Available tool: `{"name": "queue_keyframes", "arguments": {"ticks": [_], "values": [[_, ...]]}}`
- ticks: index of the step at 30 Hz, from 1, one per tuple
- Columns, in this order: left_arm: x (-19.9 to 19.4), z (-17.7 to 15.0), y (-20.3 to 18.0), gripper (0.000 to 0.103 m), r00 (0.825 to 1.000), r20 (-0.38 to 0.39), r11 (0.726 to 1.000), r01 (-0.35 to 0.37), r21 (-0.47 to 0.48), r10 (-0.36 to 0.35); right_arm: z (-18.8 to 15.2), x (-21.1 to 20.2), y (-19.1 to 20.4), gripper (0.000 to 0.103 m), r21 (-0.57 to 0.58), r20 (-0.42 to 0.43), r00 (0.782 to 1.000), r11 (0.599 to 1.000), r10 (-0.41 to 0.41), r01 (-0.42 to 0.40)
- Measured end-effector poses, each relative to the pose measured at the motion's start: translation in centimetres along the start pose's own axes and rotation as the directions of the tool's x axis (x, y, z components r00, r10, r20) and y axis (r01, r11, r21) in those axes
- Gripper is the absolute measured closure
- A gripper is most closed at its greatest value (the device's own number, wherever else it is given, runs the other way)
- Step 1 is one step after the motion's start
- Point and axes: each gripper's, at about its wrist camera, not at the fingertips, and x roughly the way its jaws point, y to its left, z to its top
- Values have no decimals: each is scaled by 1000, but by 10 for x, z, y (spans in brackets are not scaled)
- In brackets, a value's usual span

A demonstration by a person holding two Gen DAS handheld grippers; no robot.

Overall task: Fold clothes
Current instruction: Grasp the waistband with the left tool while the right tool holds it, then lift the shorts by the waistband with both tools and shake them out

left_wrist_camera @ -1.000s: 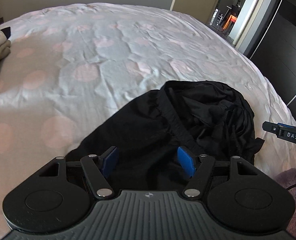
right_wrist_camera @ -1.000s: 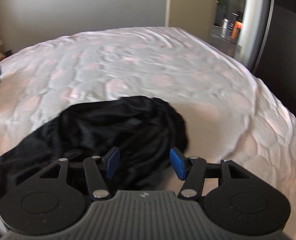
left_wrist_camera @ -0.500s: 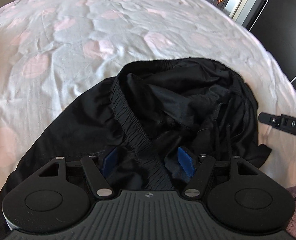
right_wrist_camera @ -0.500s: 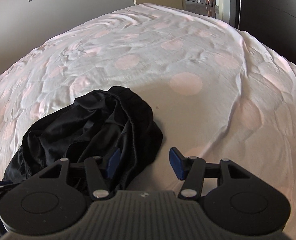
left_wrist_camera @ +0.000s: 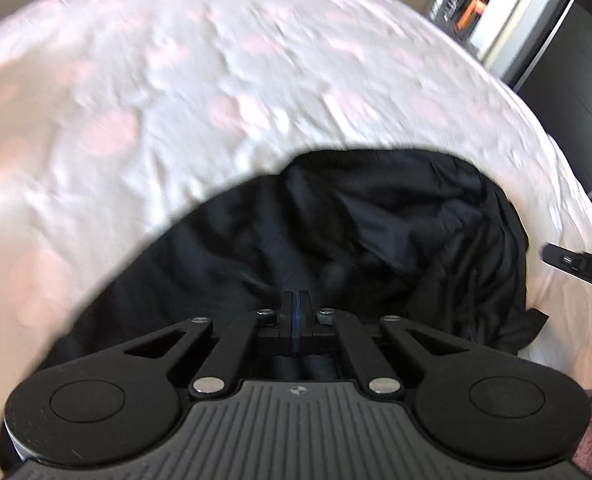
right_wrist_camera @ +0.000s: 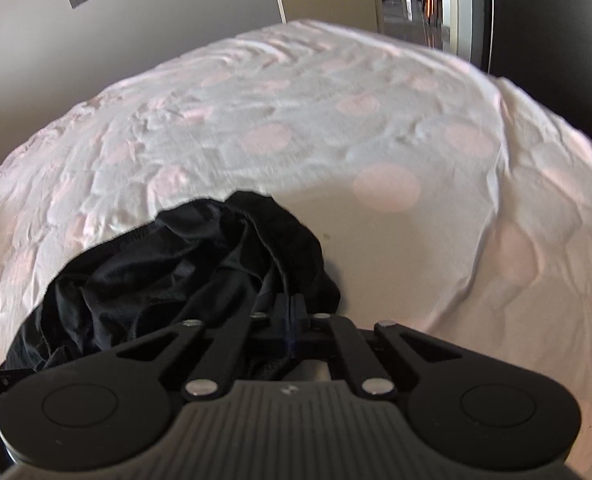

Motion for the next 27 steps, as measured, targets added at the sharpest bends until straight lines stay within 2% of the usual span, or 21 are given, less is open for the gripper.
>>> {"name": "queue_keyframes", "arguments": {"ticks": [5,10,11,13,15,17,25,27], "values": [[-39,5,31,103,996,77,997,-34,-65,39,4,-26,18,103,-48,46,999,998,30,-27],[-55,4,41,103,997,81,996,2,-89,6,2,-31,26,97,-47,30,999,998,36,-35],[-55,3,39,102,997,79,996,13,-87,-7,1,-32,26,96,-47,30,999,998,38,-37],[-55,1,35,91,997,74,996,38,-82,-32,0,-35,28,92,-60,31,999,998,36,-34],[-50,0,29,84,996,64,994,63,-84,-58,1,-36,27,87,-76,31,999,997,24,-22],[-42,-3,21,84,996,40,994,79,-81,-76,3,-36,24,82,-86,34,999,996,11,-9],[2,-14,-1,75,987,-102,989,111,-101,-122,7,-19,11,78,-104,5,1000,994,-15,15],[9,-14,-4,74,984,-136,990,102,-102,-115,7,-13,8,76,-102,-4,1000,995,-16,16]]}}
